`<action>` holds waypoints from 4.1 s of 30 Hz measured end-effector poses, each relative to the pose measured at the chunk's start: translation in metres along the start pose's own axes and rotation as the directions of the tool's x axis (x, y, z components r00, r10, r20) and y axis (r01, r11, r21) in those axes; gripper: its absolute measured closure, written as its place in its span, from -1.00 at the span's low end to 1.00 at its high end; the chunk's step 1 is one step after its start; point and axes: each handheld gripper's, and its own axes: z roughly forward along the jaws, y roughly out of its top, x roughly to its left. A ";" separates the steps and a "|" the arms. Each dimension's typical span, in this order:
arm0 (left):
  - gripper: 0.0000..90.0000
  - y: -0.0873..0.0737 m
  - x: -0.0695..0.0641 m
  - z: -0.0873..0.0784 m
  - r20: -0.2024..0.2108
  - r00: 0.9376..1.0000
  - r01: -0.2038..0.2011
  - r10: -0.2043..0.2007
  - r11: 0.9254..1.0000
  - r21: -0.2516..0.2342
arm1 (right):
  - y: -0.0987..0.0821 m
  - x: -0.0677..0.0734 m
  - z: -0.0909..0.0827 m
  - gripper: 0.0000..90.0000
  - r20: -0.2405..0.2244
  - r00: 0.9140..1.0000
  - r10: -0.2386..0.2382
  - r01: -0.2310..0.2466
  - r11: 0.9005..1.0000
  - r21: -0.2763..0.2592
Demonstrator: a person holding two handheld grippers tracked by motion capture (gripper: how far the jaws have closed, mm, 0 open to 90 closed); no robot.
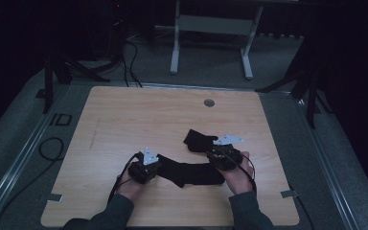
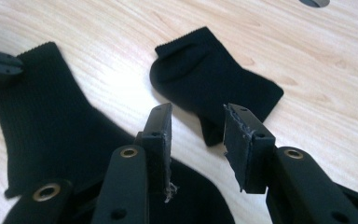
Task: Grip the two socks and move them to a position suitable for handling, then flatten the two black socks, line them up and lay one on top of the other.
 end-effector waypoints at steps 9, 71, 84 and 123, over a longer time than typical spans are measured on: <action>0.89 0.000 0.000 0.000 0.002 1.000 -0.002 0.002 1.000 0.001 | 0.017 0.006 0.026 0.38 -0.019 0.998 -0.063 0.063 0.997 0.041; 0.87 0.000 -0.001 0.001 0.002 1.000 -0.003 0.003 1.000 -0.002 | 0.054 0.062 0.109 0.96 -0.239 0.971 0.003 0.052 0.973 0.226; 0.87 0.000 -0.001 0.001 0.000 1.000 -0.002 0.002 1.000 -0.001 | 0.067 0.041 0.063 0.97 -0.281 0.959 0.047 -0.021 0.995 0.095; 0.87 0.000 -0.003 0.002 0.031 1.000 0.005 -0.004 1.000 -0.011 | -0.027 -0.100 -0.011 0.65 -0.045 0.964 0.262 -0.259 0.964 0.055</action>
